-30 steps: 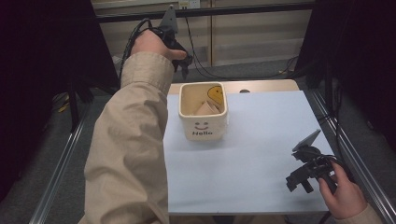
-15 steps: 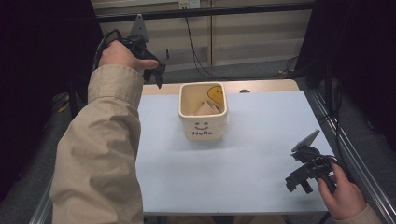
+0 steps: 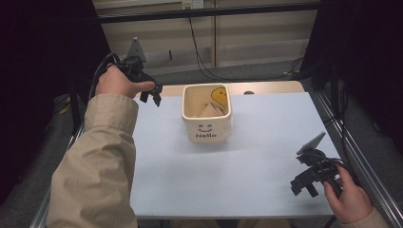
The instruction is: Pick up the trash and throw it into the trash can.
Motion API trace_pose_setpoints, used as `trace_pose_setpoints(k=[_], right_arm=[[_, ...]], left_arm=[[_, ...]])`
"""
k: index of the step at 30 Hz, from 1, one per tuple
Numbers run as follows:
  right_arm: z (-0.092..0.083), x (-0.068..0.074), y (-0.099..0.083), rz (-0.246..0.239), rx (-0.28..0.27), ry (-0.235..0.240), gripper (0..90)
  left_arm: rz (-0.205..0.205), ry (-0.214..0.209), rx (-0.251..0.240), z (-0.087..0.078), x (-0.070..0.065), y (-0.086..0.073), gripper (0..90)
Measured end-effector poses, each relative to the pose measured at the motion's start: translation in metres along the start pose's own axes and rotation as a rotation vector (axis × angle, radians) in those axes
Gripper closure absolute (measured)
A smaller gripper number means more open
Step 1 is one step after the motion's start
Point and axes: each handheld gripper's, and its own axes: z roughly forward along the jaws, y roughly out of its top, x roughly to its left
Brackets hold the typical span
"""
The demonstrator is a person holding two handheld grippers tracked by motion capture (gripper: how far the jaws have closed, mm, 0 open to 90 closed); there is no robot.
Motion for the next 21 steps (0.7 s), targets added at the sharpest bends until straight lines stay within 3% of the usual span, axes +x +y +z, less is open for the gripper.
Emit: trace_pose_setpoints(k=[7,13,21], right_arm=[[0.001,0.001,0.000,-0.002,-0.010,0.004,4.8],[0.002,0.002,0.000,0.005,-0.019,0.005,4.8],[0.003,0.003,0.000,-0.005,-0.018,-0.001,4.7]], left_arm=[[0.025,0.006,-0.001,0.024,0.010,-0.017,9.4],[0.033,0.001,-0.010,0.041,0.012,-0.031,9.1],[0.074,-0.004,-0.011,0.073,0.014,-0.054,8.8]])
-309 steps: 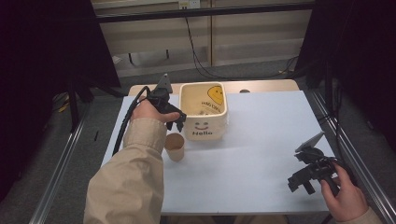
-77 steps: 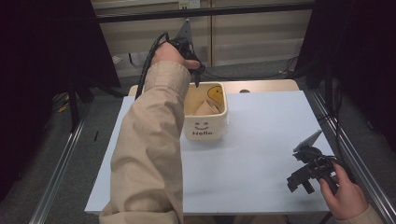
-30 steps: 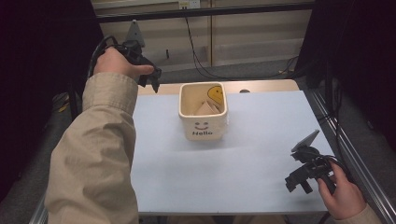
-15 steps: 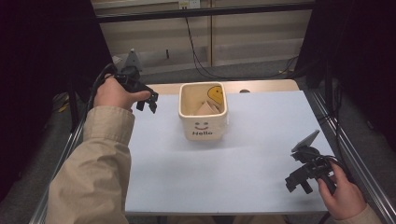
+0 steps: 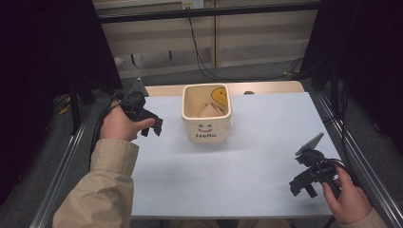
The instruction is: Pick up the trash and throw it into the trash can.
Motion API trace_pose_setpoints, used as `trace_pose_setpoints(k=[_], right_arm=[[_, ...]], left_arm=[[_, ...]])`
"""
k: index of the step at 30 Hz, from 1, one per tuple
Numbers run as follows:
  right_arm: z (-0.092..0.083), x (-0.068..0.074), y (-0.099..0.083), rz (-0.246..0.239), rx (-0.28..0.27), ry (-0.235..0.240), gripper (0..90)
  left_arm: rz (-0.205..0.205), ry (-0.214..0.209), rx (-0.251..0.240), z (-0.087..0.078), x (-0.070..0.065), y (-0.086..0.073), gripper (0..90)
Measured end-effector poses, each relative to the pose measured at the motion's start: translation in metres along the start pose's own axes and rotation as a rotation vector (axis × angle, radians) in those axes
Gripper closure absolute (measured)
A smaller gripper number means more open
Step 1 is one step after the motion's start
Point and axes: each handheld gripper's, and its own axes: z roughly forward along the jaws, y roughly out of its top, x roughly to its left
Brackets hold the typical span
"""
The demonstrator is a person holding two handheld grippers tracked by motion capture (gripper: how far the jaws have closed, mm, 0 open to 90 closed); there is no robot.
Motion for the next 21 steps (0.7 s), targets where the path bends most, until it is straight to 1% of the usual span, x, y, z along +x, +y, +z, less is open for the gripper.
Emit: trace_pose_setpoints(k=[1,2,3,5,6,7,8,10,12,13,16,17,18,19,20,21], right_arm=[[0.000,0.000,0.000,-0.002,-0.002,0.000,4.8],[0.000,0.000,0.000,0.000,-0.002,0.000,4.7],[0.000,0.000,0.000,-0.003,-0.001,-0.002,4.7],[0.000,0.002,0.000,-0.001,-0.003,0.004,4.8],[0.000,0.001,0.000,-0.012,0.000,0.002,4.8],[0.000,0.002,0.000,-0.009,-0.001,0.001,4.8],[0.000,0.002,0.000,-0.009,-0.001,0.001,4.8],[0.000,0.001,0.000,-0.008,-0.002,0.005,4.8],[0.000,0.001,0.000,-0.009,-0.002,0.003,4.8],[0.000,0.001,0.000,-0.010,-0.001,0.004,4.8],[0.000,0.000,-0.001,-0.007,0.000,-0.003,4.7],[0.000,0.000,-0.001,-0.007,0.001,-0.003,4.8],[0.000,0.000,-0.001,-0.011,-0.003,0.001,4.8],[0.000,0.000,-0.001,-0.011,-0.003,-0.001,4.7],[0.000,0.000,-0.001,-0.010,-0.002,-0.002,4.7],[0.000,0.000,-0.001,-0.010,-0.003,-0.002,4.7]], left_arm=[[-0.003,-0.007,0.001,0.004,-0.001,-0.003,8.8],[0.008,-0.006,0.010,0.008,-0.001,-0.006,8.8],[0.007,-0.004,0.007,0.012,-0.003,-0.009,8.7],[0.017,-0.025,0.016,0.019,-0.003,-0.015,8.6],[0.028,-0.022,0.018,0.023,-0.004,-0.018,8.6],[0.032,-0.009,0.017,0.031,-0.005,-0.024,8.6],[0.032,-0.009,0.017,0.031,-0.005,-0.024,8.6],[0.028,-0.022,0.019,0.038,-0.006,-0.031,8.6],[0.039,-0.027,0.015,0.046,-0.006,-0.037,8.6],[0.046,-0.032,0.027,0.049,-0.006,-0.040,8.6],[0.041,-0.051,0.030,0.061,-0.004,-0.049,8.6],[0.048,-0.051,0.036,0.063,-0.003,-0.051,8.6],[0.038,-0.060,0.027,0.068,-0.003,-0.055,8.6],[0.045,-0.069,0.030,0.071,-0.001,-0.058,8.6],[0.036,-0.077,0.031,0.075,-0.001,-0.061,8.6],[0.037,-0.074,0.030,0.079,-0.001,-0.065,8.6]])
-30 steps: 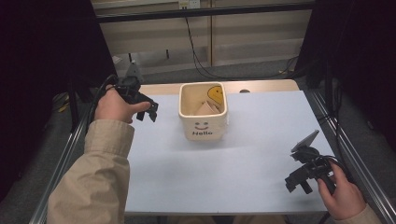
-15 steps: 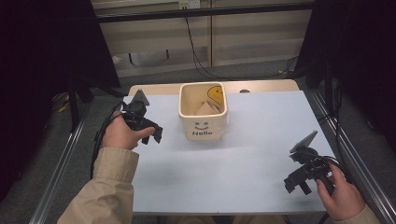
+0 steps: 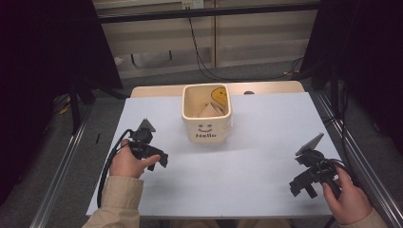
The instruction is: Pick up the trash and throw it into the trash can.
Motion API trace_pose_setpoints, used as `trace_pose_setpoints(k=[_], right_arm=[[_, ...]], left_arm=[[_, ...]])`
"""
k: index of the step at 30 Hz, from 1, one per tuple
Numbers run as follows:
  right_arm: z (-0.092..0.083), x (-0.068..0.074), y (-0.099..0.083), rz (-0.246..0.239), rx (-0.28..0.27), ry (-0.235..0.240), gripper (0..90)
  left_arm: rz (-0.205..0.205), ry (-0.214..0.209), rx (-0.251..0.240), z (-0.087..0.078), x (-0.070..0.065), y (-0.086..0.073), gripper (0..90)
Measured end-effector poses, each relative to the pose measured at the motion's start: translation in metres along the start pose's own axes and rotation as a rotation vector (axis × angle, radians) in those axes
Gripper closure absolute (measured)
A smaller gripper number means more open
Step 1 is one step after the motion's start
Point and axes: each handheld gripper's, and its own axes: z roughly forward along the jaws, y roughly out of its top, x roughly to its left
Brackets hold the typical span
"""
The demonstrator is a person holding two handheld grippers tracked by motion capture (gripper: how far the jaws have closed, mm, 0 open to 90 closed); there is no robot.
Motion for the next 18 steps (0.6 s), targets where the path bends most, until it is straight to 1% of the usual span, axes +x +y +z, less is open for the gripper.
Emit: trace_pose_setpoints(k=[1,3,5,7,8,9,10,11,12,13,14,15,16,18], right_arm=[[0.000,0.000,0.000,0.000,0.001,0.000,4.7],[0.001,0.001,0.000,-0.001,0.000,0.005,4.9],[0.002,0.001,0.000,0.002,0.004,0.000,4.8],[0.001,0.001,0.000,0.002,0.001,-0.001,4.8],[0.001,0.001,0.000,0.000,0.001,0.002,4.6],[0.001,0.001,0.000,-0.002,-0.001,0.004,4.6],[0.001,0.000,0.000,0.003,0.000,0.002,4.7],[0.001,0.001,0.000,0.014,0.004,-0.001,4.7],[0.001,0.000,0.000,0.003,0.003,-0.006,4.9],[0.001,0.000,0.000,0.003,0.003,-0.006,4.9],[0.001,0.001,0.000,0.014,0.006,-0.001,4.8],[0.002,0.000,0.000,0.005,0.002,0.002,4.7],[0.002,0.000,0.000,0.003,0.001,-0.001,4.6],[0.002,0.001,0.000,0.002,0.001,0.002,4.7]], left_arm=[[-0.003,-0.002,0.008,0.003,0.001,-0.003,8.6],[0.003,-0.004,0.004,0.009,0.004,-0.007,8.6],[-0.012,-0.001,0.003,0.015,0.004,-0.012,8.6],[0.006,0.011,0.002,0.020,0.006,-0.018,8.6],[0.010,0.007,0.009,0.022,0.007,-0.020,8.6],[0.002,-0.003,0.006,0.025,0.007,-0.023,8.5],[-0.001,-0.010,0.001,0.026,0.007,-0.026,8.5],[0.005,-0.013,0.003,0.028,0.008,-0.028,8.5],[0.004,-0.017,0.006,0.029,0.009,-0.031,8.4],[0.004,-0.017,0.006,0.029,0.009,-0.031,8.4],[-0.001,-0.025,0.006,0.029,0.009,-0.032,8.4],[-0.016,-0.029,-0.007,0.030,0.009,-0.032,8.4],[0.001,-0.018,0.003,0.031,0.011,-0.032,8.4],[-0.003,-0.019,0.016,0.032,0.011,-0.033,8.2]])
